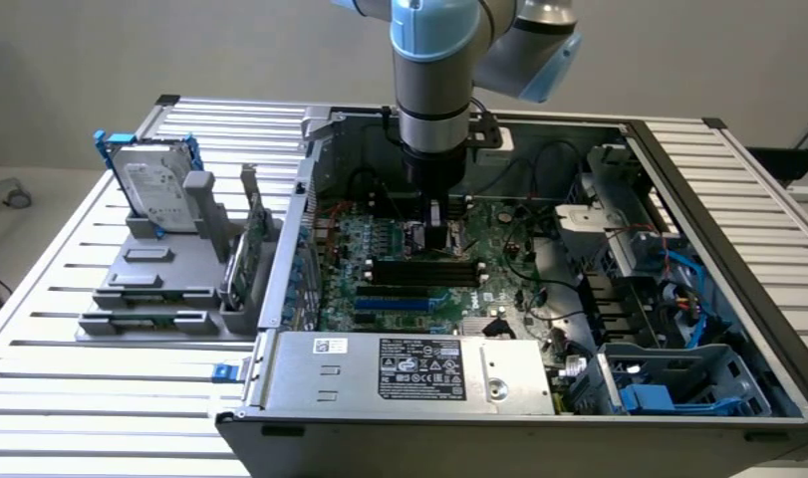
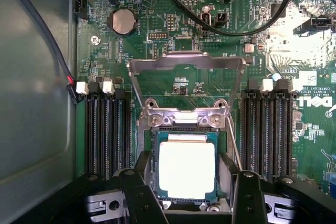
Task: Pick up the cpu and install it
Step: 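Place the cpu into insertion slot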
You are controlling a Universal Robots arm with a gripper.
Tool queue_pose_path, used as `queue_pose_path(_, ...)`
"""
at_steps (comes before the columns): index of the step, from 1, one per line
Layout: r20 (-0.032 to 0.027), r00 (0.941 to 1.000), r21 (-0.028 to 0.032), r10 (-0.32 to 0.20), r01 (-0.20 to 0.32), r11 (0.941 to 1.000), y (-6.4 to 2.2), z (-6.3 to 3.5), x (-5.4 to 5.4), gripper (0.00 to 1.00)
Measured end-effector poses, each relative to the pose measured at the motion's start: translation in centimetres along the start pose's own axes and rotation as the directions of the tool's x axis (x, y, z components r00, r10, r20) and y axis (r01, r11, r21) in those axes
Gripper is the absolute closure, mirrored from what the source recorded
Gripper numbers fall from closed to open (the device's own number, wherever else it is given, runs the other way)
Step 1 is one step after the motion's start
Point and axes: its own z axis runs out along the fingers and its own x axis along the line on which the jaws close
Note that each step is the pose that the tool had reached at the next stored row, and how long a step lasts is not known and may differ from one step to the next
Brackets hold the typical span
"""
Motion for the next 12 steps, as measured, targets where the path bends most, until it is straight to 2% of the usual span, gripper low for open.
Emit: queue_pose_path(12,0.0006,1.0000,-0.0013,0.005,-0.005,1.0000,0.00,0.05,0.11,0.38)
